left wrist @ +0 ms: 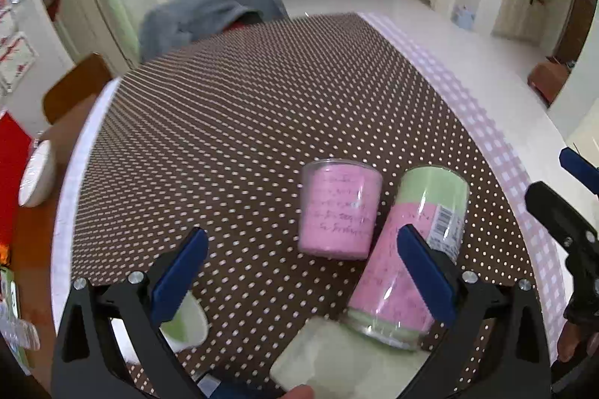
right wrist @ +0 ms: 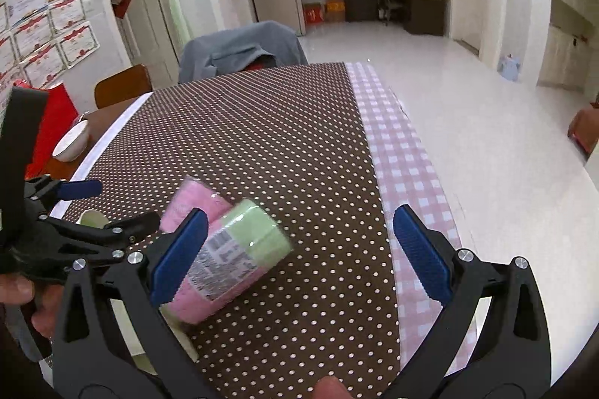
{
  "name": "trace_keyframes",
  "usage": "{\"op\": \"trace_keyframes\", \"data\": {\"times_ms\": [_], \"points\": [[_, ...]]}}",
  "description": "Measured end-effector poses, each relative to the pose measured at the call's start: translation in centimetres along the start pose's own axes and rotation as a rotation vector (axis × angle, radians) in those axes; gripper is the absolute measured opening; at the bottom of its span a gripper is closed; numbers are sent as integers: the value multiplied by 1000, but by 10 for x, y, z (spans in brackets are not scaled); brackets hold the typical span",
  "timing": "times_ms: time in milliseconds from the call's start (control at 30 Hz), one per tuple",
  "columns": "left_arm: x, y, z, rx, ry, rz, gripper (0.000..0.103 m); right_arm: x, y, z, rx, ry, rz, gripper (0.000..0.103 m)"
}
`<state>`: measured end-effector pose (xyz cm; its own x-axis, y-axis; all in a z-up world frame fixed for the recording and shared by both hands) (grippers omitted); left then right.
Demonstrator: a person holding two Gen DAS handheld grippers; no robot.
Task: Flip cup upside down
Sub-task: 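Reach the left tool to the translucent pink cup and close on it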
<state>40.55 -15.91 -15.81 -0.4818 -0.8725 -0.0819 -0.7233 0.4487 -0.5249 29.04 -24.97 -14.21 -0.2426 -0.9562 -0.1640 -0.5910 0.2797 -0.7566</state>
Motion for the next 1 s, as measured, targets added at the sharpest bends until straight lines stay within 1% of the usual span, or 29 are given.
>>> {"op": "trace_keyframes", "data": {"times_ms": [133,200,267,533,567,600,633,667,700,900,1000], "points": [[3,-7,28,-78,36,7,99,13,0,7,-13,14,31,97],[4,-8,37,-103,37,11,99,17,0,8,-14,16,42,97],[5,-8,46,-131,55,11,99,22,0,9,-15,19,52,97],[7,-15,68,-193,89,19,99,29,7,11,-22,13,80,97],[7,-16,70,-200,99,18,95,30,7,11,-21,12,82,97],[8,-16,73,-211,112,19,84,31,7,11,-21,12,84,97],[7,-17,77,-224,119,20,78,31,7,10,-20,13,84,97],[7,-18,83,-239,126,15,66,32,7,10,-18,13,87,97],[7,-18,88,-259,139,4,63,33,8,11,-17,13,88,97],[7,-23,89,-255,183,-22,61,36,10,7,-17,14,91,97],[-2,-25,77,-236,185,-34,61,35,12,2,-14,13,93,97]]}}
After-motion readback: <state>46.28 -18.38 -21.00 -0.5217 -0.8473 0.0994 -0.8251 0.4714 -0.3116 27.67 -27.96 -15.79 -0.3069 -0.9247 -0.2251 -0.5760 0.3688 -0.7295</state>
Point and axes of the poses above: each gripper's, at about its wrist camera, not at the fingertips, and z roughly the way its jaws point, x to its right, y to its underside, the point moved 4 cm from there along z, roughly the way its jaws point, and after that the axes turned 1 degree about x, right-handed, at the moved point
